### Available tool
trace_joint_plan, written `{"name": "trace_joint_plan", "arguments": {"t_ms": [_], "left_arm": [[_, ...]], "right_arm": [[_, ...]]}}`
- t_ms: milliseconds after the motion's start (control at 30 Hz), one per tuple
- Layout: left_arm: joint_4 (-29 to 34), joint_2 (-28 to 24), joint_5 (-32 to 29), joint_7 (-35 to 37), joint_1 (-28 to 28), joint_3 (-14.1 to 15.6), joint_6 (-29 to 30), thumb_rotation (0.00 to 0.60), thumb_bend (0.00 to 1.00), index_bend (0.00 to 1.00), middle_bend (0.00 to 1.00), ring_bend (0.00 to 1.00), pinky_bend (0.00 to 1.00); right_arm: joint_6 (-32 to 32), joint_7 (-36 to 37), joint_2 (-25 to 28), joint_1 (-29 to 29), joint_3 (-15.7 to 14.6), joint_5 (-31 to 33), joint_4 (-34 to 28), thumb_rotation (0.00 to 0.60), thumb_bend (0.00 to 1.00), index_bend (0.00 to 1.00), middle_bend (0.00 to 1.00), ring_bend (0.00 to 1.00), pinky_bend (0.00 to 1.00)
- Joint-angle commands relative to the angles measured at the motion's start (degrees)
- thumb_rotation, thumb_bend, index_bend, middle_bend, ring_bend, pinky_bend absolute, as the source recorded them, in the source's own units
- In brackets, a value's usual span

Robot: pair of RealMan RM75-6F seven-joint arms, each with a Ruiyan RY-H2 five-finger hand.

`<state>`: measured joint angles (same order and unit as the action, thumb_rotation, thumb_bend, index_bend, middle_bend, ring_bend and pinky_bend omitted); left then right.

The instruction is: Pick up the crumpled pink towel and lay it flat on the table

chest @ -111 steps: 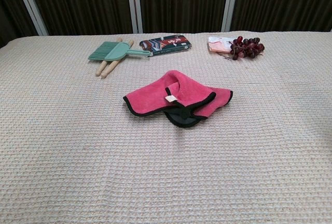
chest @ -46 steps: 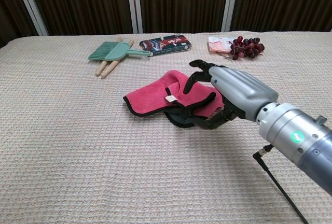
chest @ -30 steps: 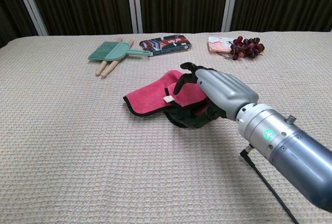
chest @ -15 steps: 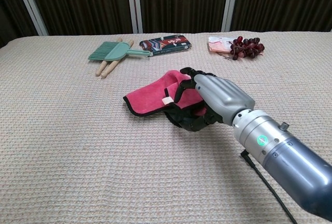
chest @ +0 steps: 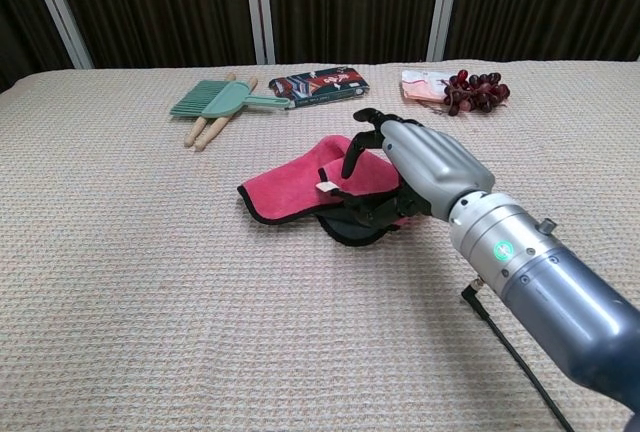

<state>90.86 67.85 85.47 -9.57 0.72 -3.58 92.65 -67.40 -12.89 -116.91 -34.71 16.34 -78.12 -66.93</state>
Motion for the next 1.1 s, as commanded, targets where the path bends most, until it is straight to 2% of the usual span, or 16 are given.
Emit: {"name": "trace_joint_plan", "arguments": {"t_ms": [33, 200, 633, 800, 933, 1100], "left_arm": [[0.03, 0.02, 0.09, -0.1, 0.01, 0.03, 0.07, 0.6, 0.01, 0.0, 0.0, 0.0, 0.0], [0.04, -0.03, 0.13, 0.01, 0.08, 0.05, 0.18, 0.6, 0.01, 0.0, 0.0, 0.0, 0.0], [0.13, 0.04, 0.47, -0.12, 0.05, 0.21, 0.22, 0.6, 0.01, 0.0, 0.0, 0.0, 0.0], [0.14, 0.13, 0.63, -0.31, 0.03, 0.31, 0.19, 0.6, 0.01, 0.0, 0.0, 0.0, 0.0], [0.07, 0.2, 0.58, -0.46, 0.02, 0.4, 0.04, 0.6, 0.01, 0.0, 0.0, 0.0, 0.0], [0.05, 0.35, 0.37, -0.77, -0.09, 0.41, -0.3, 0.6, 0.01, 0.0, 0.0, 0.0, 0.0]], "right_arm": [[-0.21, 0.18, -0.13, 0.08, -0.24, 0.01, 0.27, 0.6, 0.39, 0.46, 0.09, 0.06, 0.0], [-0.79, 0.57, -0.13, 0.21, -0.39, 0.07, 0.39, 0.6, 0.4, 0.48, 0.11, 0.06, 0.0], [-1.51, 0.7, 0.44, 0.19, -1.05, -0.11, -0.35, 0.6, 0.42, 0.61, 0.2, 0.08, 0.0], [-1.88, 0.52, 0.82, -0.01, -1.19, -0.53, -1.14, 0.6, 0.47, 0.61, 0.2, 0.08, 0.0], [-2.18, 0.08, 1.58, -0.14, -0.92, -0.65, -2.5, 0.6, 0.47, 0.61, 0.2, 0.08, 0.0], [-2.39, -1.71, 4.12, -0.97, 0.93, -0.67, -5.48, 0.6, 0.47, 0.61, 0.2, 0.08, 0.0]]}}
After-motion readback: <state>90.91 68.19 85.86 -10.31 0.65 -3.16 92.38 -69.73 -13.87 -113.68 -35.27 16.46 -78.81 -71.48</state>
